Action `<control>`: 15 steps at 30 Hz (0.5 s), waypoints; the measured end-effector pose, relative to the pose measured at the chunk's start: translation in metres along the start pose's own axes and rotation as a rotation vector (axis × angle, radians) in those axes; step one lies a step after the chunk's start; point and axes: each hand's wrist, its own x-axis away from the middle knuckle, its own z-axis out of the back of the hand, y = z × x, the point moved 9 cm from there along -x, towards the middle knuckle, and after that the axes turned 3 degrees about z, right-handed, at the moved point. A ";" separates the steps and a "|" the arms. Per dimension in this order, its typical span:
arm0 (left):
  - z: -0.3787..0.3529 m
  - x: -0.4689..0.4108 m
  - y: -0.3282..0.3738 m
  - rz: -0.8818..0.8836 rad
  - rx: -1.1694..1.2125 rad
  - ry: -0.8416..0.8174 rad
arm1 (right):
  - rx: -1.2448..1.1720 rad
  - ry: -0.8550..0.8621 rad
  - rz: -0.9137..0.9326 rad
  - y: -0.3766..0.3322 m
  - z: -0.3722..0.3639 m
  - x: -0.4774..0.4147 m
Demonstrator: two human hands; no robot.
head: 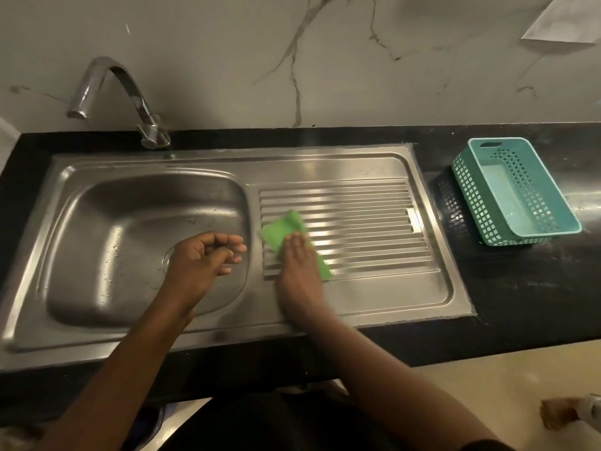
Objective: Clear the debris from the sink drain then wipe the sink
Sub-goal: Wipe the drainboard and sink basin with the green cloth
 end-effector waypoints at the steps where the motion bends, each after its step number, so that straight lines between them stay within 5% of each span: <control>1: -0.001 0.000 0.002 -0.002 -0.002 0.004 | -0.002 -0.046 0.073 -0.026 -0.010 0.000; 5: -0.004 -0.002 0.011 -0.008 -0.007 0.004 | 0.087 -0.196 0.259 -0.075 -0.040 0.008; 11: -0.008 -0.005 0.013 -0.001 0.020 0.018 | 0.153 -0.172 0.523 -0.035 -0.012 0.022; 15: -0.006 -0.007 0.009 0.009 0.024 0.011 | 0.145 -0.033 0.331 0.056 0.041 0.018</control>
